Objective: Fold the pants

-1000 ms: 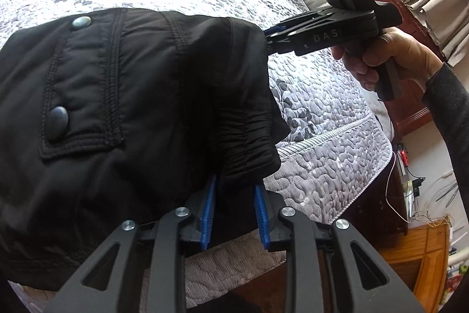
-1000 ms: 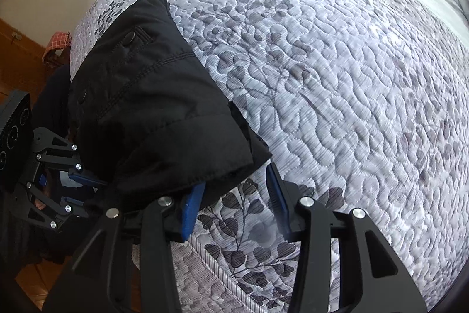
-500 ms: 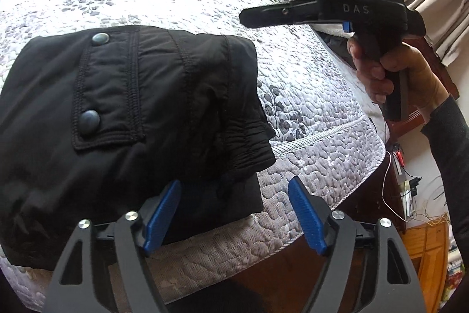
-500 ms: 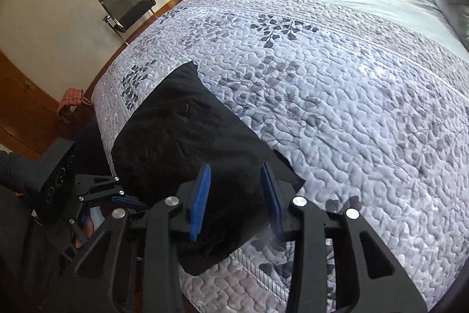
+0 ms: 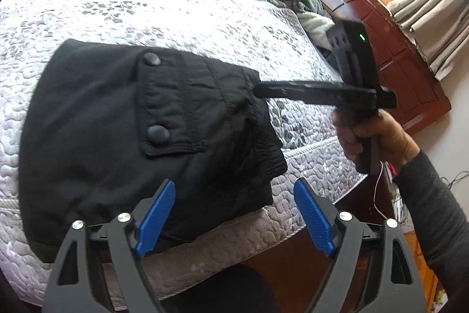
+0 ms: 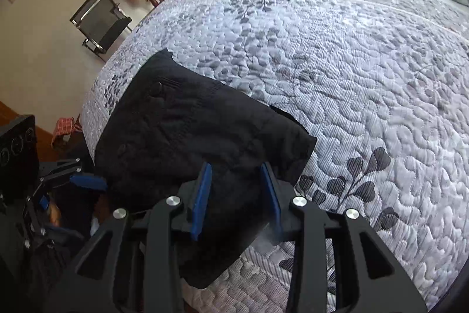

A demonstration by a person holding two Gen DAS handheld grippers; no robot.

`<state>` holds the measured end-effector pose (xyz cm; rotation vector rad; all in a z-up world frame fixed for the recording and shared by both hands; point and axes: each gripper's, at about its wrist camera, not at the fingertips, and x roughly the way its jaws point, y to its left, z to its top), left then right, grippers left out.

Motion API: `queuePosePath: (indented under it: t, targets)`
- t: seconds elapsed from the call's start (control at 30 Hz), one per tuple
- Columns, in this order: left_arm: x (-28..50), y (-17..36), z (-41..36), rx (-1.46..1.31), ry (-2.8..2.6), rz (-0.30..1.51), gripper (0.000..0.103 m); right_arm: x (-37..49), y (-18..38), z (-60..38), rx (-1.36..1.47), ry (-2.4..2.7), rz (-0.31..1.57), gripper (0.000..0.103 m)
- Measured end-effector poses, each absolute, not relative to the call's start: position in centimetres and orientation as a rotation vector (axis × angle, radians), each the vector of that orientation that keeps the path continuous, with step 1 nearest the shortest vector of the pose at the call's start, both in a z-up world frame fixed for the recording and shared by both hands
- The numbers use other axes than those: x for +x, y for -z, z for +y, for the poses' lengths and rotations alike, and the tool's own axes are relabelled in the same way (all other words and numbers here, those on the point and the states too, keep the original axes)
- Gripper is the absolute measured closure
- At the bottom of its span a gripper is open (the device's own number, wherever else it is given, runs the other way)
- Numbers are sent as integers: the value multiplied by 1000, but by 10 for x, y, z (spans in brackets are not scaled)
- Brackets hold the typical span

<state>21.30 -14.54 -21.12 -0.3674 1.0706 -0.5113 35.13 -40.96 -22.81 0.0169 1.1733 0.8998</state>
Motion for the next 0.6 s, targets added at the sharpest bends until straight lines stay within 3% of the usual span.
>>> queuePosePath:
  t: [0.1,0.27,0.6]
  targets:
    - [217,203,-96,-419,444,1012,11,321,213,-409,47,-904,1137,67]
    - [237,216,-38,-443,334,1018,11,276,232,-386,-21,-879,1187,67]
    - [257,269,-22,-438,357,1124,11,260,277,-387,24,-736,1257,69]
